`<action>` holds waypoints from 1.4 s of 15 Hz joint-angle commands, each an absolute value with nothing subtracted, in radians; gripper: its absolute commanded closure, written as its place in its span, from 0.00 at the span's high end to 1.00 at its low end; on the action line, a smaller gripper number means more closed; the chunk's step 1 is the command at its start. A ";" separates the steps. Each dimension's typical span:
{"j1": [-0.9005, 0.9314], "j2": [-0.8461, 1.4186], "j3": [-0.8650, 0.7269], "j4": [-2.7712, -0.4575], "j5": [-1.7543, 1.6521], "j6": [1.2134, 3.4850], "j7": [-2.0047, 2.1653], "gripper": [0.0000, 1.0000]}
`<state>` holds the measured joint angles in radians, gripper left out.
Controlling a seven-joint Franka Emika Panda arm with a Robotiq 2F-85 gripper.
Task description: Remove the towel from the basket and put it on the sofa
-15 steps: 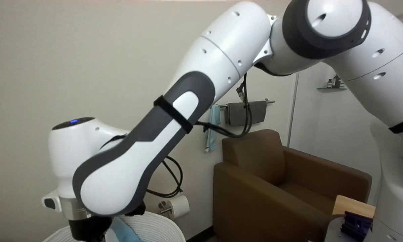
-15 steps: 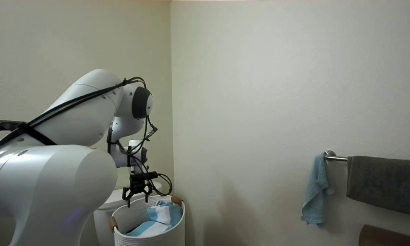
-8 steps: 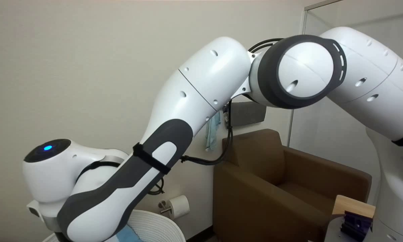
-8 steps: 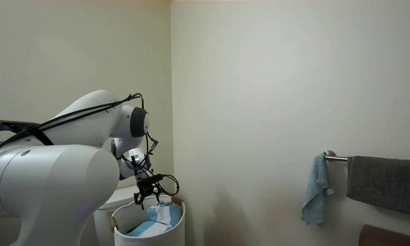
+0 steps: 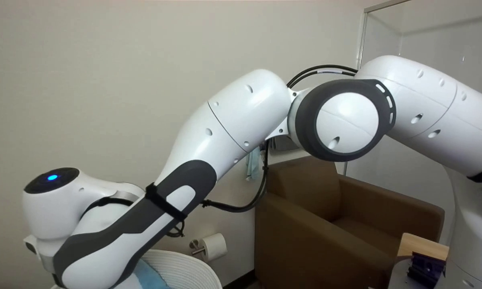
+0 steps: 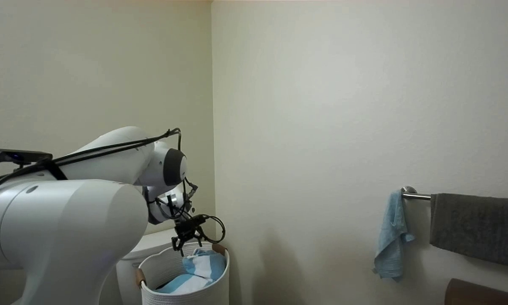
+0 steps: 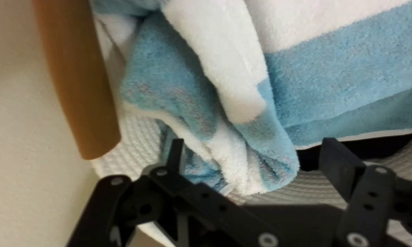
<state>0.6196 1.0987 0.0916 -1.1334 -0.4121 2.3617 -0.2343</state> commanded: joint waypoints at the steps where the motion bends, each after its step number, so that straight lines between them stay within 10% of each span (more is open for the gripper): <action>1: 0.602 1.110 0.119 -1.125 -0.391 2.362 -0.261 1.00; 21: 0.809 1.327 -0.166 -0.781 -0.517 2.228 -0.091 1.00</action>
<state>0.7713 1.3188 -0.1043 -0.8352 -0.4768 2.2670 -0.1554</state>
